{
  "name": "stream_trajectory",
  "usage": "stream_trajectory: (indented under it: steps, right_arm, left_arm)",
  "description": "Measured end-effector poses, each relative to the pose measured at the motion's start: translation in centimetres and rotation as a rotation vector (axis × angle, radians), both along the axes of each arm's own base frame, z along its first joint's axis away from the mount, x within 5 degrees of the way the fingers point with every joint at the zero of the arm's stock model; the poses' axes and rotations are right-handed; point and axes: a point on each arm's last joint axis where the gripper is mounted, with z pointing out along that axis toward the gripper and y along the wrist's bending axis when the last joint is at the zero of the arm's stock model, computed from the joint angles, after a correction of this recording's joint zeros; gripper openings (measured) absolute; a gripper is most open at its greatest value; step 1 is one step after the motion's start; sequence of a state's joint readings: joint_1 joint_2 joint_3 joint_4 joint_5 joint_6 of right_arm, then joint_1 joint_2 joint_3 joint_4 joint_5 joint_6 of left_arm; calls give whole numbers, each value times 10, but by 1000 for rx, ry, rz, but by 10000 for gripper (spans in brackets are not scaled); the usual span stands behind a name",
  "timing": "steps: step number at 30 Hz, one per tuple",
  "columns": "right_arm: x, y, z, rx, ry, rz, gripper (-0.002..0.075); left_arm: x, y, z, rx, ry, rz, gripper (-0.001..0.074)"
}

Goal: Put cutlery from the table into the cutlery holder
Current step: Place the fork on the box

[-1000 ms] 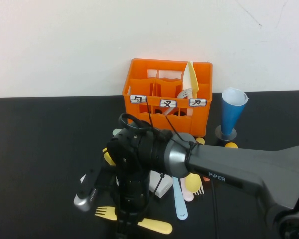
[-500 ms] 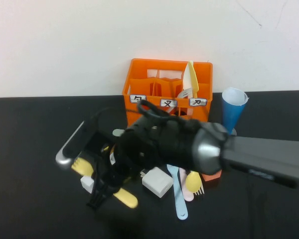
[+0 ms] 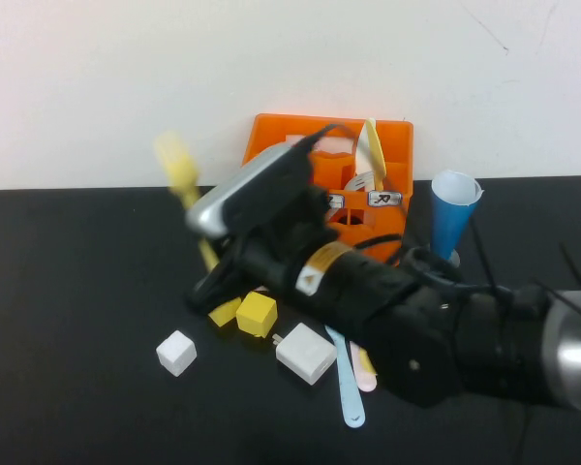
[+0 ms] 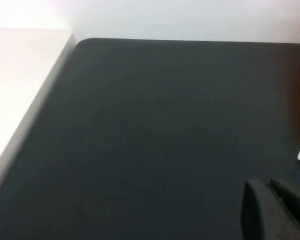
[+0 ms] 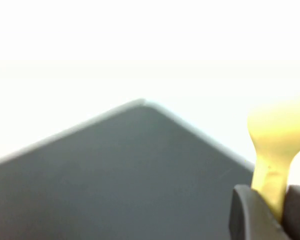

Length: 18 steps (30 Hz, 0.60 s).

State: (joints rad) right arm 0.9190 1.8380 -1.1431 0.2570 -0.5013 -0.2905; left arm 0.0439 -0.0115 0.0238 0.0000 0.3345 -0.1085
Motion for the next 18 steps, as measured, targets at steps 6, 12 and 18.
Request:
stream_trajectory:
  steps: [6, 12, 18]
  right_arm:
    - [29, -34, 9, 58, -95, -141, 118]
    - [62, -72, 14, 134, -105, -281, 118]
    - [84, -100, 16, 238, -99, -386, 118]
  left_arm:
    - [0, 0, 0, 0, 0, 0, -1]
    - [0, 0, 0, -2, 0, 1, -1]
    - [0, 0, 0, -2, 0, 1, -1]
